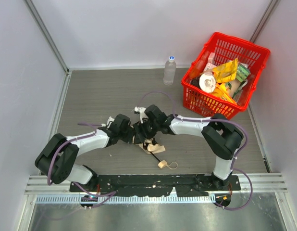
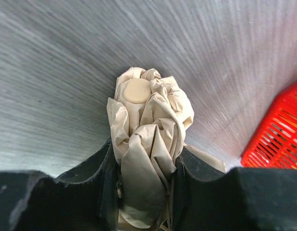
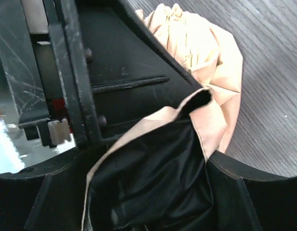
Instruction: Put away the umbrella
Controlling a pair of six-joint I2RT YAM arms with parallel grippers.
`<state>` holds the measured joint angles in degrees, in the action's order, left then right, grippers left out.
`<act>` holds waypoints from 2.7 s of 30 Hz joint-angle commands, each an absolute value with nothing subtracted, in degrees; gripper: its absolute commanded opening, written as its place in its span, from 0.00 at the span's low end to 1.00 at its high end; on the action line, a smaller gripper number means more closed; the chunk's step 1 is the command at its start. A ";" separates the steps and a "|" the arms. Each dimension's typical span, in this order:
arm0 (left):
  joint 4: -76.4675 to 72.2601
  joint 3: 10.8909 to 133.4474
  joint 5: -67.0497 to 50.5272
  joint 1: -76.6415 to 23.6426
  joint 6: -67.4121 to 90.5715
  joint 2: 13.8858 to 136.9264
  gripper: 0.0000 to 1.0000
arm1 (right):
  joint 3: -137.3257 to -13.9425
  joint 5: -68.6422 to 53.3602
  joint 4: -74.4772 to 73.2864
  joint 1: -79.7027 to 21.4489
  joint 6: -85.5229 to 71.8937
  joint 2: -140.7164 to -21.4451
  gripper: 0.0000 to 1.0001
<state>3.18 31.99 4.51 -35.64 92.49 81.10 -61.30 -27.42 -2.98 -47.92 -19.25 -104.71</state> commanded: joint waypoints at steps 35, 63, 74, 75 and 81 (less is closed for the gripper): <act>26.28 33.22 8.43 -35.86 93.17 83.92 0.88 | -54.67 -27.16 10.37 -53.09 -11.60 -100.55 0.01; -7.80 20.39 14.05 -34.02 91.15 61.35 0.00 | -59.58 -16.54 -10.86 -53.00 -29.80 -84.56 0.80; -29.78 22.14 16.17 -32.26 87.54 58.28 0.00 | -62.67 -7.48 -19.42 -47.83 -40.84 -69.45 0.83; -30.58 22.84 15.74 -31.99 87.63 57.75 0.00 | -62.14 -7.30 -19.68 -45.20 -42.00 -68.65 0.83; -31.46 27.68 14.24 -30.76 87.36 53.45 0.00 | -59.68 -3.79 -22.23 -36.31 -47.19 -61.80 0.83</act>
